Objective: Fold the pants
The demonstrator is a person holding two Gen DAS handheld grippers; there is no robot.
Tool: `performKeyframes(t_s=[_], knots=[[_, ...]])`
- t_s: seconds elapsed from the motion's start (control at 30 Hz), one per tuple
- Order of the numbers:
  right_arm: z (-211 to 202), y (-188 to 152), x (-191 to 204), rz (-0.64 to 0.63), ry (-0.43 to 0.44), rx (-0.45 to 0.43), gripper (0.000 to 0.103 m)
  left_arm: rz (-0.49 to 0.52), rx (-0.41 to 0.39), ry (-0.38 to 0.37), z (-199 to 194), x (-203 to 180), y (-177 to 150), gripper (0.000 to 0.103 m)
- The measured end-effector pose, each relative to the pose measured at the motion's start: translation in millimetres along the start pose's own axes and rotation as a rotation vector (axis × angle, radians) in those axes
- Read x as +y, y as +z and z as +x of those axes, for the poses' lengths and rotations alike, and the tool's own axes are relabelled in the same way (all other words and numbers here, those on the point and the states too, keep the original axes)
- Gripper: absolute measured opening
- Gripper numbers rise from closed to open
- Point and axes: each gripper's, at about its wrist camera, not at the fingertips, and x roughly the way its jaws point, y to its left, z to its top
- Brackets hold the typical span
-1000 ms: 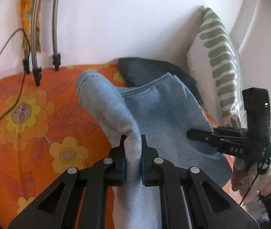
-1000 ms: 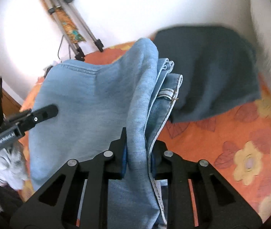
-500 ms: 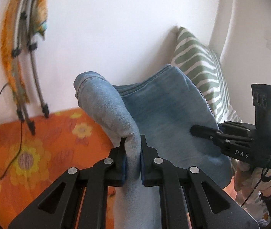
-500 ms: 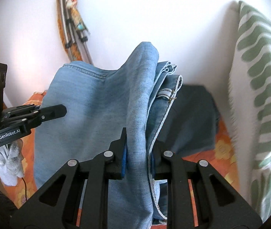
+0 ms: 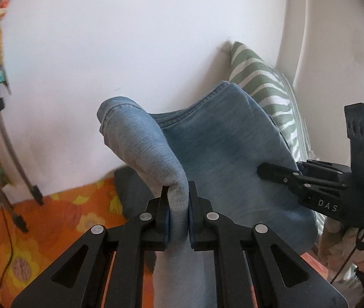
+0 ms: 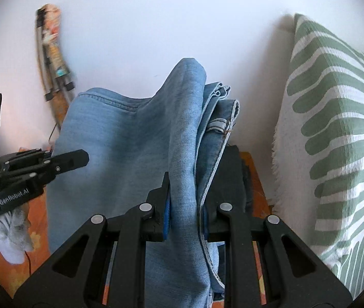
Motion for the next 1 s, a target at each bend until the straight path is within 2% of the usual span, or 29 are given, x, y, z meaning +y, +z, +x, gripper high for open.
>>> performKeyframes(t_s=[0.23, 0.37, 0.47, 0.53, 0.63, 0.73, 0.83, 0.87, 1.0], knots=[[47.8, 12.9, -33.4, 0.043, -0.019, 0.010, 0.019, -0.017, 0.004, -0.005, 50.1, 10.4, 14.1, 0.009], [80.8, 12.4, -57.4, 0.086, -0.003, 0.032, 0.019, -0.046, 0.020, -0.014, 78.4, 20.4, 10.4, 0.009], [109.1, 5.0, -71.2, 0.120, 0.011, 0.068, 0.019, -0.076, 0.061, -0.017, 102.6, 31.0, -0.9, 0.009], [124.2, -1.5, -75.6, 0.126, 0.014, 0.093, 0.019, -0.068, 0.077, -0.003, 113.5, 35.4, -8.1, 0.009], [147.1, -12.4, -84.7, 0.133, -0.003, 0.130, 0.019, -0.053, 0.099, 0.061, 131.8, 47.7, -16.3, 0.010], [163.1, -19.1, -98.6, 0.171, -0.050, 0.164, 0.025, -0.087, 0.124, 0.130, 140.3, 67.4, -20.2, 0.013], [167.0, -17.5, -103.5, 0.150, -0.184, 0.174, 0.041, -0.061, 0.119, 0.190, 134.7, 74.0, -21.3, 0.013], [165.2, -16.3, -103.5, 0.139, -0.210, 0.170, 0.043, -0.057, 0.118, 0.197, 132.1, 75.0, -21.4, 0.013], [155.1, -12.1, -93.2, 0.084, -0.260, 0.166, 0.043, -0.062, 0.105, 0.198, 115.6, 73.8, -18.9, 0.013]])
